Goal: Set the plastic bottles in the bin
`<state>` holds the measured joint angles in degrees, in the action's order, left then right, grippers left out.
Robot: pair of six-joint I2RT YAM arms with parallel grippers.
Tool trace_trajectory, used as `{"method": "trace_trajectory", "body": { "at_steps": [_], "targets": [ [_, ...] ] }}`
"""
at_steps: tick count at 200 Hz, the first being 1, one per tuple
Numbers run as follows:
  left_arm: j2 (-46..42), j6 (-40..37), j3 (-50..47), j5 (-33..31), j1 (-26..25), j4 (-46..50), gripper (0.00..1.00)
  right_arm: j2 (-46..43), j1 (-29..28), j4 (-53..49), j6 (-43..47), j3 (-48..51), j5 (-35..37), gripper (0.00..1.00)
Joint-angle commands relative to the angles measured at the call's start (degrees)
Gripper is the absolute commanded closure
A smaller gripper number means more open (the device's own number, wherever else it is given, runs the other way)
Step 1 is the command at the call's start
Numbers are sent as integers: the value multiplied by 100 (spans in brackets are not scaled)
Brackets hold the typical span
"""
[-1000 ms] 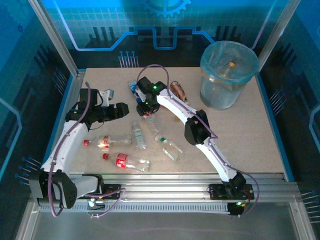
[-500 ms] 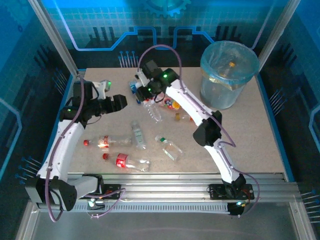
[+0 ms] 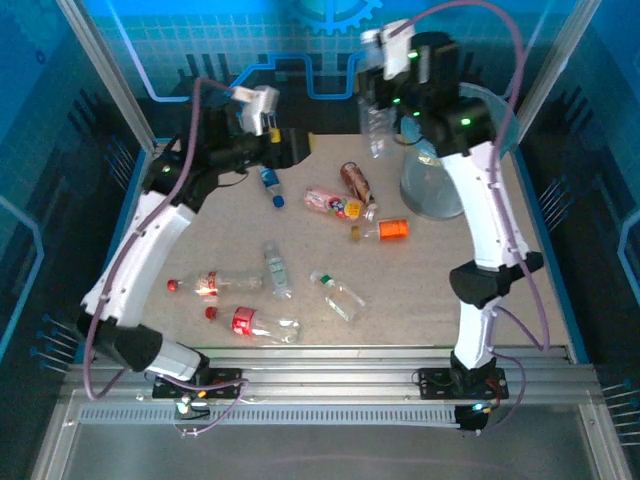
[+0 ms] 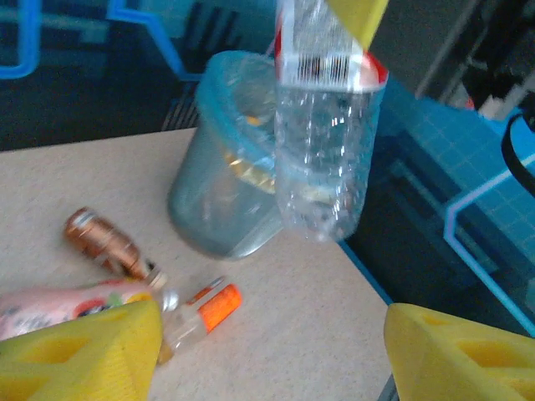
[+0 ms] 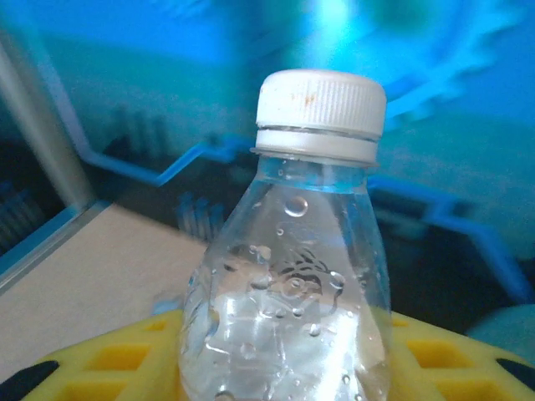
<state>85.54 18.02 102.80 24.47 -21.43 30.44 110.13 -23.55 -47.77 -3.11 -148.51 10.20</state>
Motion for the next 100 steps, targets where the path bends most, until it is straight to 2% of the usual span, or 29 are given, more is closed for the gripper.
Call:
{"method": "trace_trajectory", "body": {
  "at_steps": [1, 49, 100],
  "targets": [
    [454, 68, 520, -67, -432, -371, 28, -166, 417, 764, 286, 335, 582, 53],
    [1321, 233, 1182, -42, -874, -772, 28, -9, 1177, 1330, 529, 515, 1580, 54],
    [2063, 347, 1838, 119, -1117, -586, 28, 541, 1340, 1509, 948, 646, 2232, 54]
  ]
}}
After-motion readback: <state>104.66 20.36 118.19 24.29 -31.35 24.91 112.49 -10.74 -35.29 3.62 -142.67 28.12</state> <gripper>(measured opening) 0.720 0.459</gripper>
